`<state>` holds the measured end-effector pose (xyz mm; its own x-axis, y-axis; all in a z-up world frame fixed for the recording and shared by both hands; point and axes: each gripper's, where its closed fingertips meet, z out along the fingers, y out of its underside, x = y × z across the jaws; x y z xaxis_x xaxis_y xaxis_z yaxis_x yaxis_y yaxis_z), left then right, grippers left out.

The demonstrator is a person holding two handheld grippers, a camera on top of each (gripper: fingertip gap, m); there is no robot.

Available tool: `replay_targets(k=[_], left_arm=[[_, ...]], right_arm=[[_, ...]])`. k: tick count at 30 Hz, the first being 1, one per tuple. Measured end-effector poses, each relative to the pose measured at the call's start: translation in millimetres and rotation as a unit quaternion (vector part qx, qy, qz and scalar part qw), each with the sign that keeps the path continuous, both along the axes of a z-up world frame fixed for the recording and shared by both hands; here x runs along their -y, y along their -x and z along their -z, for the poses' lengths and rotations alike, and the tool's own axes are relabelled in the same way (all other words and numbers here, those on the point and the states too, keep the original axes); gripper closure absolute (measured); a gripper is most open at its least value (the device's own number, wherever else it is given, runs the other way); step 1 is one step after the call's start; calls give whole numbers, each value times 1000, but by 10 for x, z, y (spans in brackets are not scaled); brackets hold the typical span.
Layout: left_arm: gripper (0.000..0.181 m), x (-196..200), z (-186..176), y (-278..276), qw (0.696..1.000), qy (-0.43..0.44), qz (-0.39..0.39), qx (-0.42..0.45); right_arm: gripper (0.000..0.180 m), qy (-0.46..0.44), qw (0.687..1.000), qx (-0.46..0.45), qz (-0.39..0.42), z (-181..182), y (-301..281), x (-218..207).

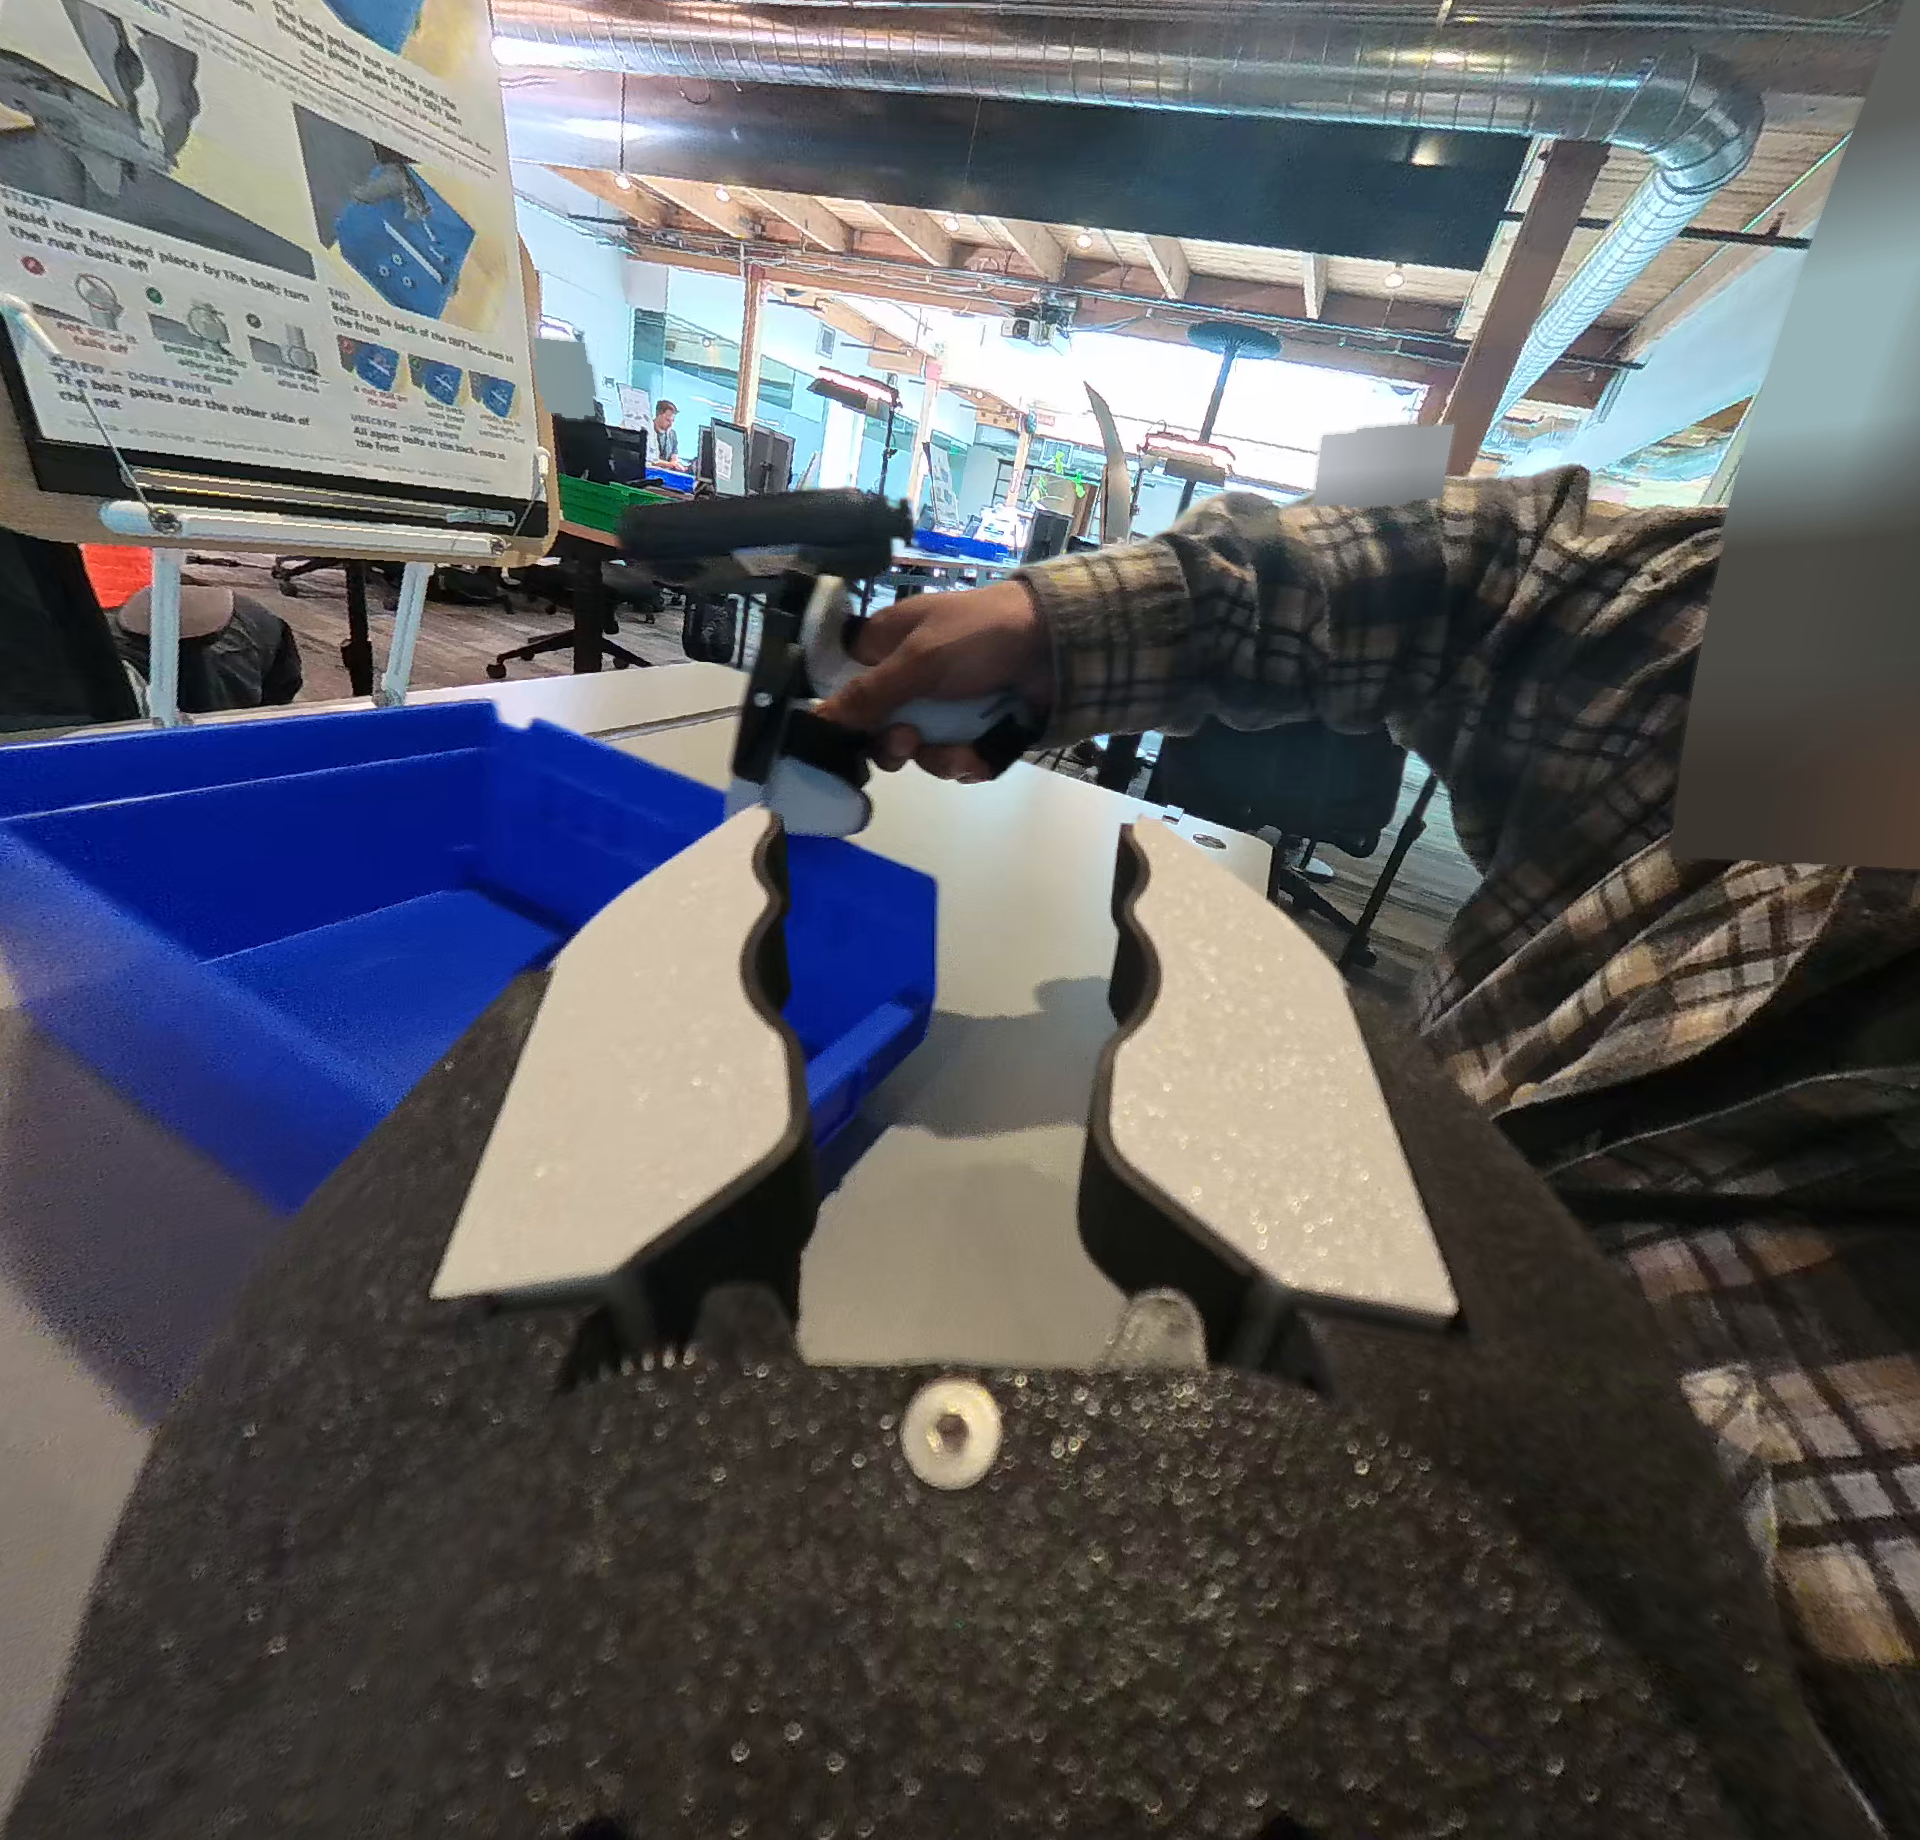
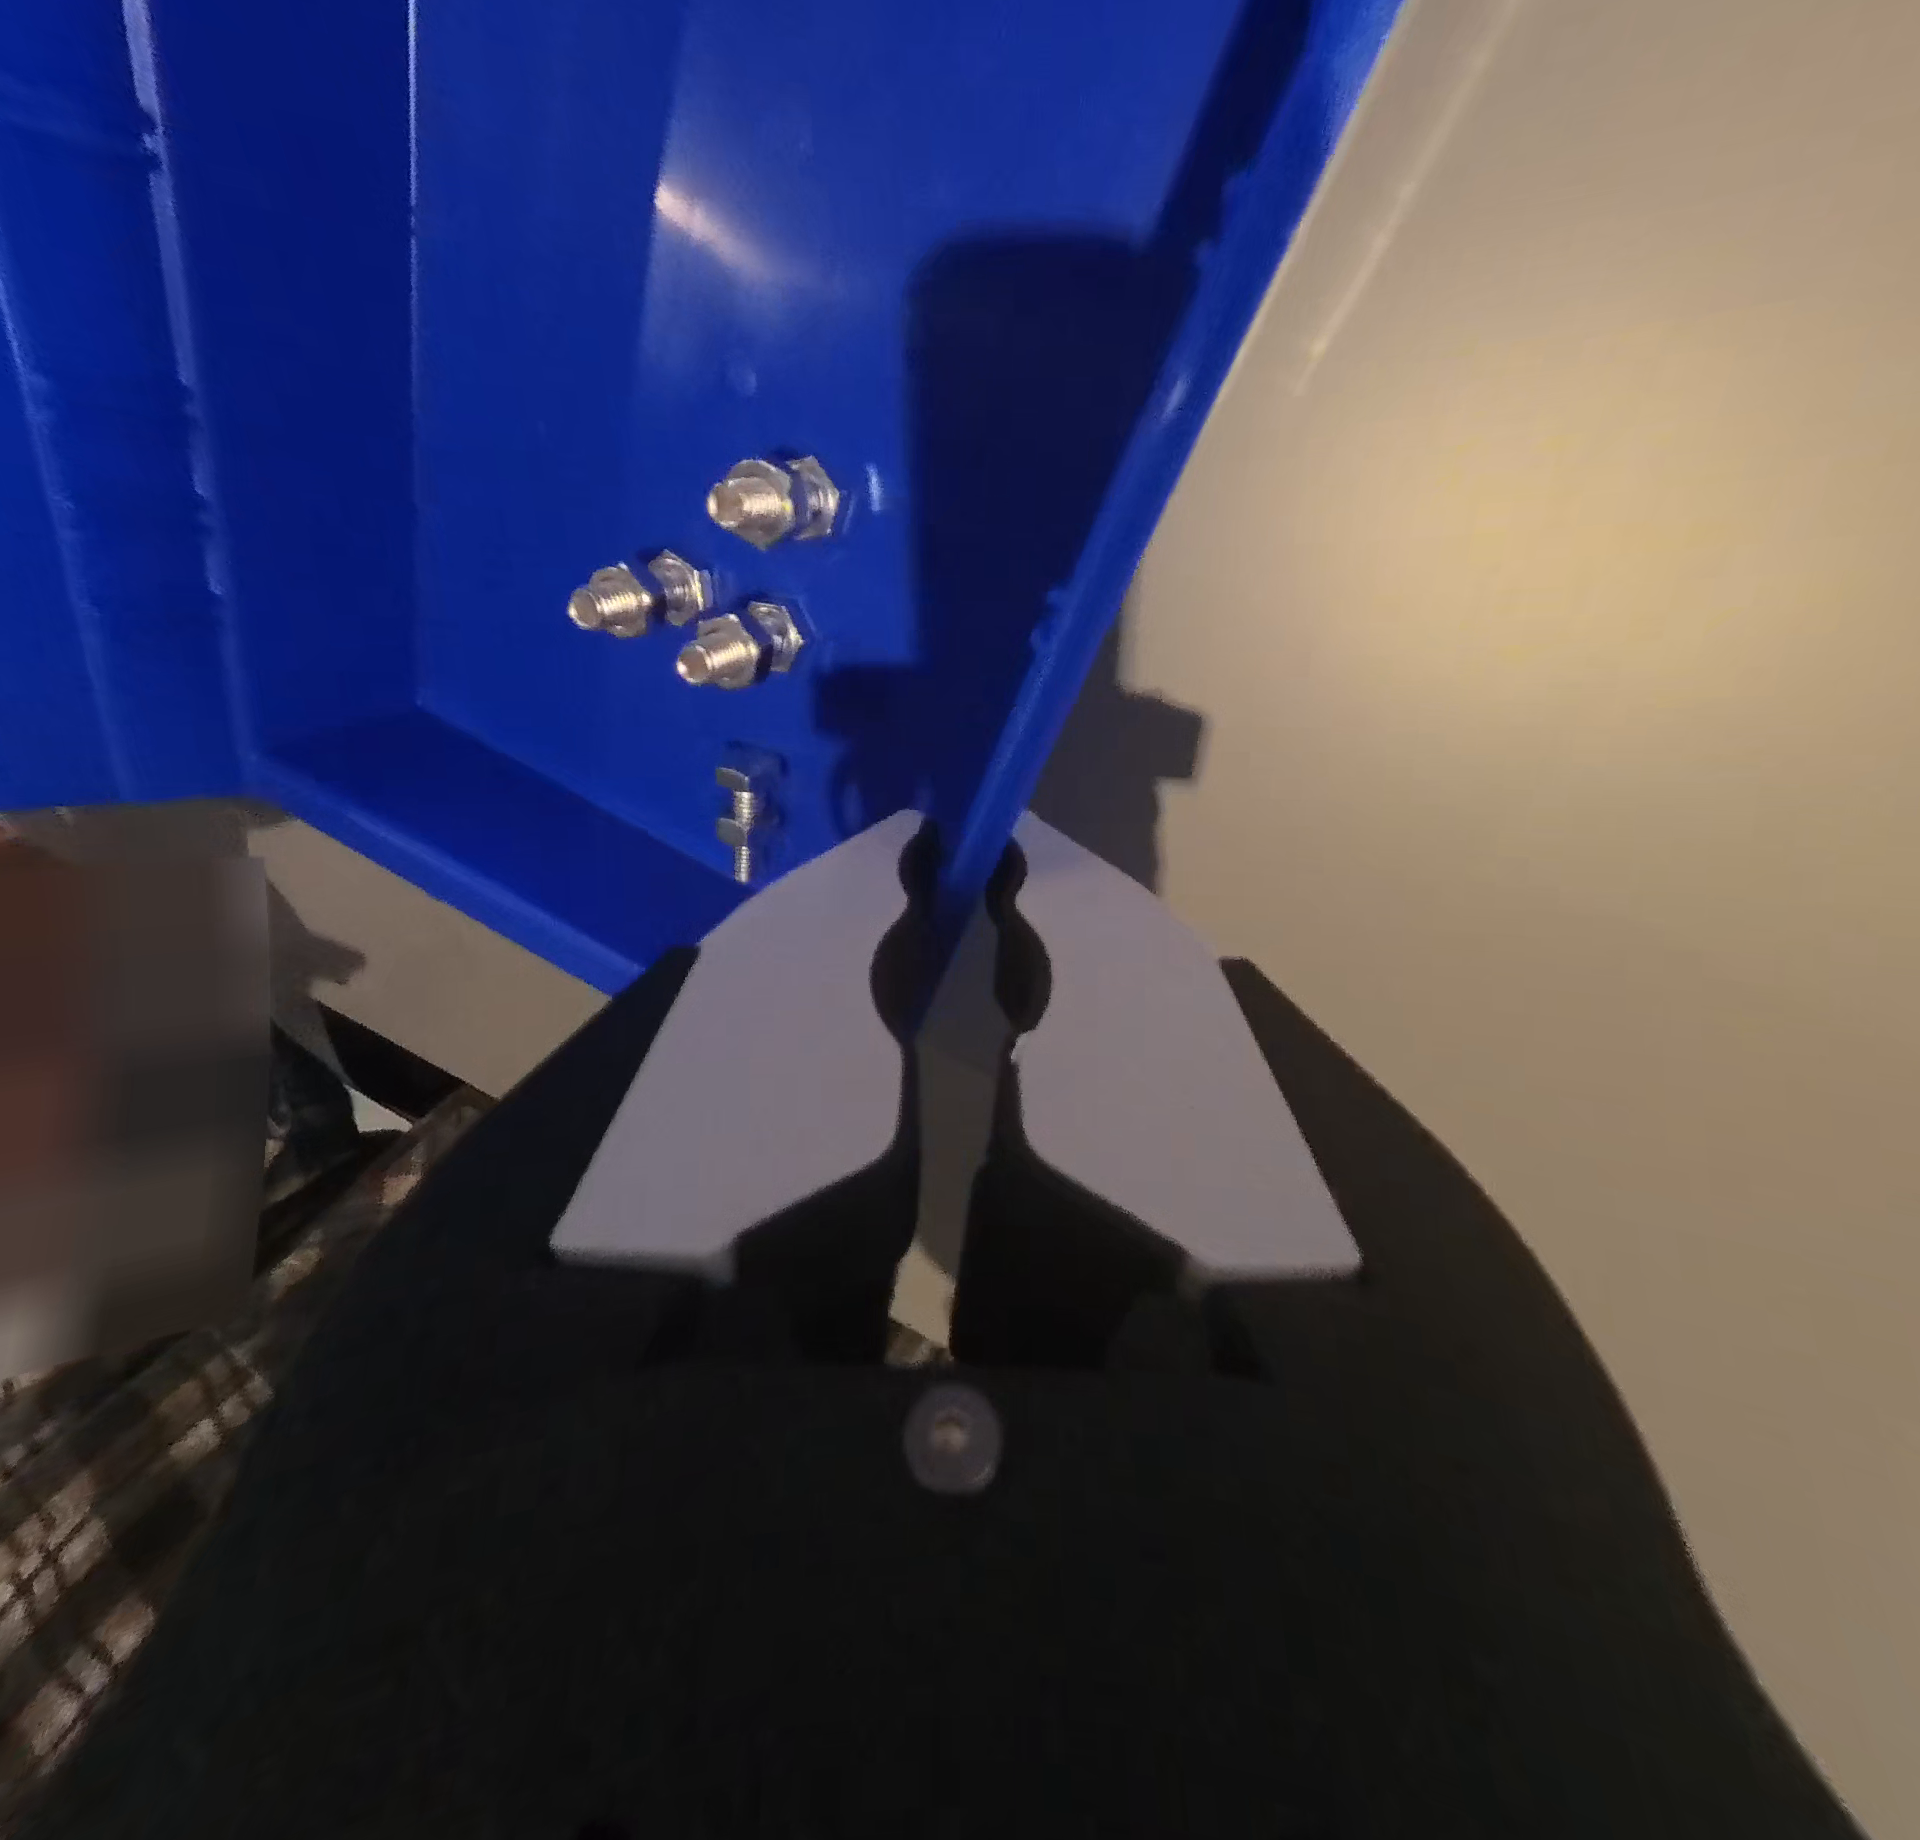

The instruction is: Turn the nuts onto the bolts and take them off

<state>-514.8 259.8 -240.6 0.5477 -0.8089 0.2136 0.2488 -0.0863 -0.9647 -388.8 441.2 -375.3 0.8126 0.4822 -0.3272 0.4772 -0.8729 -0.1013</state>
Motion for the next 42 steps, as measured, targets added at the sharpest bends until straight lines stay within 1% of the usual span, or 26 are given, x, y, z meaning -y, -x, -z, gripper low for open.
replay_targets(k=[4,10,13,15,17,19,21,23,25,27,30,35,39,42], left_arm=[[121,7,-7,-3,1000,1,1,-1],[121,-10,-12,1,1000,3,-1,-4],[120,-17,-19,14,1000,5,-5,-7],[120,-12,-40,51,1000,4,-11,-15],[119,-4,-97,141,999,-3,-27,-28],[119,-11,-178,306,997,-11,-57,-50],[117,-59,-262,565,991,-11,-103,-87],[114,-140,-347,915,979,6,-156,-132],[111,-257,-418,1364,957,30,-223,-184],[107,-395,-440,1902,922,67,-299,-236],[101,-528,-295,2593,872,163,-362,-286],[88,-525,283,3372,787,357,-390,-317],[83,-371,738,3770,730,463,-399,-307],[84,-225,1030,3857,702,522,-384,-295]], right_arm=[[172,-4,1000,7,-22,1,170,-11],[172,0,999,0,-32,1,352,31],[170,7,999,-18,-30,-11,387,35],[168,8,998,-56,-23,-97,387,10],[162,-6,995,-97,-15,-254,310,-55],[160,-30,990,-137,3,-446,136,-139],[159,-61,983,-171,17,-627,-138,-200],[154,-97,974,-201,38,-776,-485,-246],[147,-127,963,-228,58,-875,-856,-256],[142,-149,953,-251,78,-914,-1210,-218],[133,-177,938,-277,107,-885,-1663,-113],[132,-219,926,-281,125,-751,-2166,56],[132,-223,921,-295,125,-648,-2327,142],[132,-199,924,-305,119,-512,-2358,203]])
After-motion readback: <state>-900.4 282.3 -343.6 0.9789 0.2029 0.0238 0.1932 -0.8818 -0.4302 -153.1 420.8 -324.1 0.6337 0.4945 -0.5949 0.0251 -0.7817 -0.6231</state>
